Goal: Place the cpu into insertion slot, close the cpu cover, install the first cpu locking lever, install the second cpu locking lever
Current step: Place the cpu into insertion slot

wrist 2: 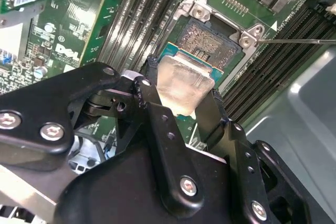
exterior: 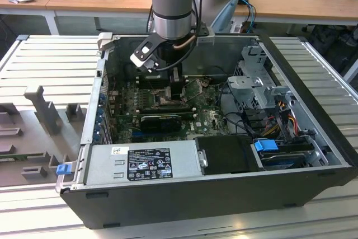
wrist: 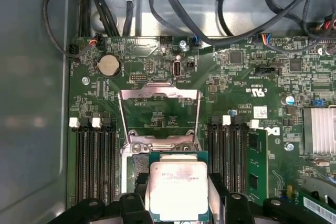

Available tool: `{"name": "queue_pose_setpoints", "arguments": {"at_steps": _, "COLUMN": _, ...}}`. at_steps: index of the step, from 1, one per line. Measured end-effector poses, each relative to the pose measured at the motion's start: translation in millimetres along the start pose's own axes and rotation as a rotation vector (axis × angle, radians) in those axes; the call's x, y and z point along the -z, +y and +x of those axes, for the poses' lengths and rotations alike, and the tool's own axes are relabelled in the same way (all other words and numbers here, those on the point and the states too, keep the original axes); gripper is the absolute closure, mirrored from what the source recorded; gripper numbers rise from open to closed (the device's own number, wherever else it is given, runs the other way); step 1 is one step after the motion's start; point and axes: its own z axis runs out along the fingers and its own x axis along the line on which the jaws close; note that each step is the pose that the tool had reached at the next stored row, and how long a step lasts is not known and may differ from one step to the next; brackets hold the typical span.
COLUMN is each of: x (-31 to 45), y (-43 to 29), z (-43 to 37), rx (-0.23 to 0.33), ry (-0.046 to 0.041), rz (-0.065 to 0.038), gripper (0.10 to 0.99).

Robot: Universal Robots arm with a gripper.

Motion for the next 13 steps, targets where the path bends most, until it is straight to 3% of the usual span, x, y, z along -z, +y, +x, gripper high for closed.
{"name": "queue_pose_setpoints", "arguments": {"at_steps": 6, "x": -2.8, "y": -2.4, "z": 0.3, "rx": 0.0, "ry": 0.0017, "rz": 0.0, "gripper": 0.557}}
{"name": "queue_pose_setpoints", "arguments": {"at_steps": 13, "x": -11.6, "y": -6.2, "z": 0.5, "rx": 0.0, "ry": 0.0053, "rz": 0.0, "gripper": 0.557}}
